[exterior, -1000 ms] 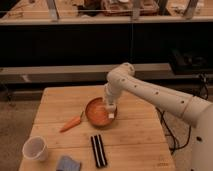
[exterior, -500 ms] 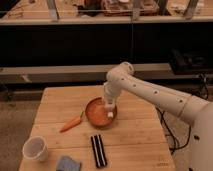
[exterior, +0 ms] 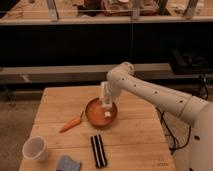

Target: Place the bottle in the ceramic bowl

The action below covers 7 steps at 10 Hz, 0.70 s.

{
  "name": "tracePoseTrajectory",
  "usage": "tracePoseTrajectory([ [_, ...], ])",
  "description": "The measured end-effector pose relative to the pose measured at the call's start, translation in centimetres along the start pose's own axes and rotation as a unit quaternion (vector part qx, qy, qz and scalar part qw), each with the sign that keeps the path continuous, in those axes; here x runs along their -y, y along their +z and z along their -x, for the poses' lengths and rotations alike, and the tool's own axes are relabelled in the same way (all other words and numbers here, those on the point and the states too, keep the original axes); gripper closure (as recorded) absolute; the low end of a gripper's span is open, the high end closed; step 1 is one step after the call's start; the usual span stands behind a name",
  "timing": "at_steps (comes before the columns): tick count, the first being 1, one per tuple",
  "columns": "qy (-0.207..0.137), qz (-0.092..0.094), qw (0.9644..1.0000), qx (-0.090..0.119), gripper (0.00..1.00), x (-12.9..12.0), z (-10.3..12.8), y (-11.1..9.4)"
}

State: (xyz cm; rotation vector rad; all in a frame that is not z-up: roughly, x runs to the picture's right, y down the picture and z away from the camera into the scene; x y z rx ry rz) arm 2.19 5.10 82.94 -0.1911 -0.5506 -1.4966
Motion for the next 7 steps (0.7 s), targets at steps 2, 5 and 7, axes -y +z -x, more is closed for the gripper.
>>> tracePoseTrajectory([
  [2,0.000,-0.001,1.0000,-0.003,0.20,-0.18,-0.11,-0.07],
  [5,-0.003,-0.002,1.0000,-0.006,0.20,-0.32,-0.12,-0.09],
  [7,-0.001,-0.003,1.0000,-0.008,0.20,-0.59,-0.39,-0.37],
])
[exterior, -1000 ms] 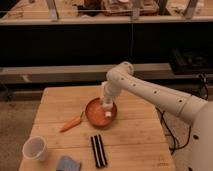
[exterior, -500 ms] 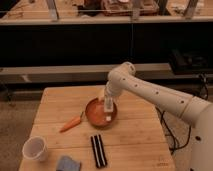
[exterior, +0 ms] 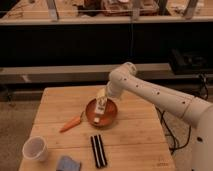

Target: Place the bottle in the ceramic bowl

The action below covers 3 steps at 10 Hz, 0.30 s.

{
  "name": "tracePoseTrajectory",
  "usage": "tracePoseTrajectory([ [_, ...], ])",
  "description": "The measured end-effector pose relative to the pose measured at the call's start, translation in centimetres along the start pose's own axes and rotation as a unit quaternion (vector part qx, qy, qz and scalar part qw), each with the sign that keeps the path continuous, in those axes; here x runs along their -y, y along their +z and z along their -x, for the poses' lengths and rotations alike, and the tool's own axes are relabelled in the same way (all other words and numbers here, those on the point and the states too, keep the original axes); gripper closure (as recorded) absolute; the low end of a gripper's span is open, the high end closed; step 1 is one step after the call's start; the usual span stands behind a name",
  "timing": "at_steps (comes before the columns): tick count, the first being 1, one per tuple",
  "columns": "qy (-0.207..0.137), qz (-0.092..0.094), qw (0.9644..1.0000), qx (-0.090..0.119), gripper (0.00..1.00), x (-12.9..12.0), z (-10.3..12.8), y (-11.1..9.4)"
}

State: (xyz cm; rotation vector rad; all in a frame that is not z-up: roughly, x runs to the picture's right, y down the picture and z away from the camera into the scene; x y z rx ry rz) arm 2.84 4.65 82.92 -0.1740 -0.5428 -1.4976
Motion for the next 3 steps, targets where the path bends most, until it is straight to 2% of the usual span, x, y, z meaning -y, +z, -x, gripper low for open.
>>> tracePoseTrajectory([
  [3,-0.001,-0.002,1.0000,-0.002,0.20,0.23,-0.26,-0.31],
])
